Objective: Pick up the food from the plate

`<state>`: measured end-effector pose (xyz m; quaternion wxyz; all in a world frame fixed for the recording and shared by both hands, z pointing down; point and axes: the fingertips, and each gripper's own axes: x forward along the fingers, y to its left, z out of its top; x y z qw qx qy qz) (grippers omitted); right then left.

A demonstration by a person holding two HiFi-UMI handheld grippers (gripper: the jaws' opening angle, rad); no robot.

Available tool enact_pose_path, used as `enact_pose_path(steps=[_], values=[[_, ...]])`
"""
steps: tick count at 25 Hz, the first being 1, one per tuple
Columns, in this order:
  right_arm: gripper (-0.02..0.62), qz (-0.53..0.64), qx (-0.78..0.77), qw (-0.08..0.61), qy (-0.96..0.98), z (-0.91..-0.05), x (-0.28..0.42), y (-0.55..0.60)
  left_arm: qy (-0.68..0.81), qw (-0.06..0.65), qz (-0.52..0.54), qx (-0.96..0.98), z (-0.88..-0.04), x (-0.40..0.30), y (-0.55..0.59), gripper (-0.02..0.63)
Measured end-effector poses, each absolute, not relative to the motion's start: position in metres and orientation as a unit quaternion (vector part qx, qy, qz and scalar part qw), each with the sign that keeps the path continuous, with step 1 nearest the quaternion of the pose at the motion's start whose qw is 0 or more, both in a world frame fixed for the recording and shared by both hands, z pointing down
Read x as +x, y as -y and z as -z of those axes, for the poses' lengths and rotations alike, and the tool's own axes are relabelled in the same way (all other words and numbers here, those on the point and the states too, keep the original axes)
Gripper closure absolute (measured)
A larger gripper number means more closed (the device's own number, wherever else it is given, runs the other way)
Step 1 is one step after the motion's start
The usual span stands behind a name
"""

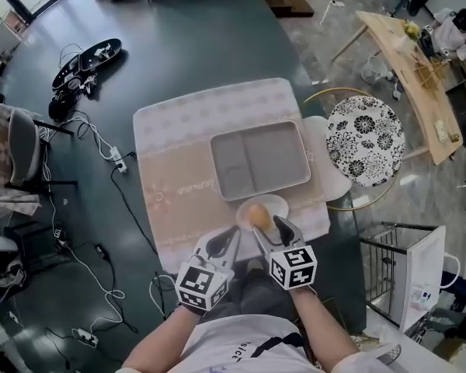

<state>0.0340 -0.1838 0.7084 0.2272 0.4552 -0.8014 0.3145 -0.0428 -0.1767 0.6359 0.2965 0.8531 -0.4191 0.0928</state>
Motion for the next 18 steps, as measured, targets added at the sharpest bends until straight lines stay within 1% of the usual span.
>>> enact_pose_path(steps=[6, 18], values=[[0.325, -0.322, 0.450, 0.277, 0.785, -0.763, 0.039, 0.186, 0.417, 0.306, -0.102, 0.850, -0.662, -0.043, 0.180, 0.601], [0.278, -0.317, 0.436, 0.342, 0.770, -0.815, 0.032, 0.192, 0.417, 0.320, -0.107, 0.844, -0.688, -0.047, 0.180, 0.601]])
